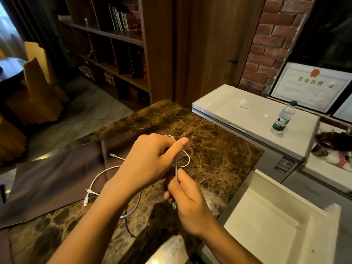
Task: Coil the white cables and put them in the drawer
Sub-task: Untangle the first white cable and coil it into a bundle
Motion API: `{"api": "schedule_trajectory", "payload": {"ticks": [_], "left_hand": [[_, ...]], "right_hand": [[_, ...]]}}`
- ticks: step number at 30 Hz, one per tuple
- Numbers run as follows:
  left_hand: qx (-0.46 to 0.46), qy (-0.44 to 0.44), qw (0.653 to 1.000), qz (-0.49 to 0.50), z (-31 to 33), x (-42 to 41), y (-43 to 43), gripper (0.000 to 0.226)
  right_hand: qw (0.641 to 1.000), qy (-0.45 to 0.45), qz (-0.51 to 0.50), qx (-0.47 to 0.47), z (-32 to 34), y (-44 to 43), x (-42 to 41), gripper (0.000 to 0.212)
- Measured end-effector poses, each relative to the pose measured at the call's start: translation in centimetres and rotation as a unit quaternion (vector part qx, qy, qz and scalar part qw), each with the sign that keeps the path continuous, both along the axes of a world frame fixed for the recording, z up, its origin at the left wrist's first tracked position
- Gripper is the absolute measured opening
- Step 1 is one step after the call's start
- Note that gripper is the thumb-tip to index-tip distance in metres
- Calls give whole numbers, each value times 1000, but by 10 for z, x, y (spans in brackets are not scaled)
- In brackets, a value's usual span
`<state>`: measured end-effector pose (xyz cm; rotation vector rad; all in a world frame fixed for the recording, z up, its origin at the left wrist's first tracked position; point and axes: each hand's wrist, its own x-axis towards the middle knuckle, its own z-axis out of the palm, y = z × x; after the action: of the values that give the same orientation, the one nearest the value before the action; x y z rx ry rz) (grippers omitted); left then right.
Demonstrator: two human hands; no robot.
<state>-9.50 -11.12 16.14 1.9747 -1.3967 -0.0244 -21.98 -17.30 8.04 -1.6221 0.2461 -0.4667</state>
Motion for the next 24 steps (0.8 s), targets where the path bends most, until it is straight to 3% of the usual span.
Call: {"api": "schedule_trajectory", "payload": {"ticks": [4, 11, 17, 24], "left_hand": [[-11, 39, 999, 11, -7, 11, -2, 63], [-66, 184, 981, -8, -32, 13, -9, 67], [-139, 327, 934, -37, -44, -12, -13, 64], [-212, 418, 883, -27, -61, -33, -10, 49]], "right_hand": [[999, -41, -5, 20, 10, 9, -4, 25], [992, -46, 2, 117, 17, 15, -10, 28], [972, -79, 41, 218, 34, 9, -13, 32], [933, -126, 89, 326, 59, -9, -7, 27]]}}
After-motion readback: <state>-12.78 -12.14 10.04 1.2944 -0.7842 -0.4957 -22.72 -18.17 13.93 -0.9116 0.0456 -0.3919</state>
